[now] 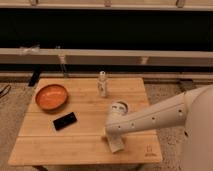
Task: Wipe the white sponge on the table
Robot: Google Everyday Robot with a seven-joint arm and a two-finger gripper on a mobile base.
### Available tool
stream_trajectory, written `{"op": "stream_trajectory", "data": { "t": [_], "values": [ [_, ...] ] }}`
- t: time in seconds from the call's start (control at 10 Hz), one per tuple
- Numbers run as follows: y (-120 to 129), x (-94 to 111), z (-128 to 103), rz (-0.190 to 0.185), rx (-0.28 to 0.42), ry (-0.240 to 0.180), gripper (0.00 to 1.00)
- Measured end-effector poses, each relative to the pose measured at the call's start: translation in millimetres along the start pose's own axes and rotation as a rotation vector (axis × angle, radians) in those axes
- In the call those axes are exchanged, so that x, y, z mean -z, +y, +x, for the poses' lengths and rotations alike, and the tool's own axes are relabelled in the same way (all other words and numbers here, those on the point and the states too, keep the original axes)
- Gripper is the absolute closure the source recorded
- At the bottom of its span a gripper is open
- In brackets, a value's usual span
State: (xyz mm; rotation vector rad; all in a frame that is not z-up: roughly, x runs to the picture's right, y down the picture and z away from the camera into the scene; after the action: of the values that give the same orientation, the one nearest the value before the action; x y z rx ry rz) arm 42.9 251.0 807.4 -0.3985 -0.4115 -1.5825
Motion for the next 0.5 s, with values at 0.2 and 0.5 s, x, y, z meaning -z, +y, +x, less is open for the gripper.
{"op": "stream_trajectory", "data": {
  "t": [0.2,0.5],
  "values": [
    [0.9,-3.6,1.7,-0.023,0.002,0.001,0.38],
    [5.5,2.3,4.8,-0.036,-0.023,0.002,0.69]
  ]
}}
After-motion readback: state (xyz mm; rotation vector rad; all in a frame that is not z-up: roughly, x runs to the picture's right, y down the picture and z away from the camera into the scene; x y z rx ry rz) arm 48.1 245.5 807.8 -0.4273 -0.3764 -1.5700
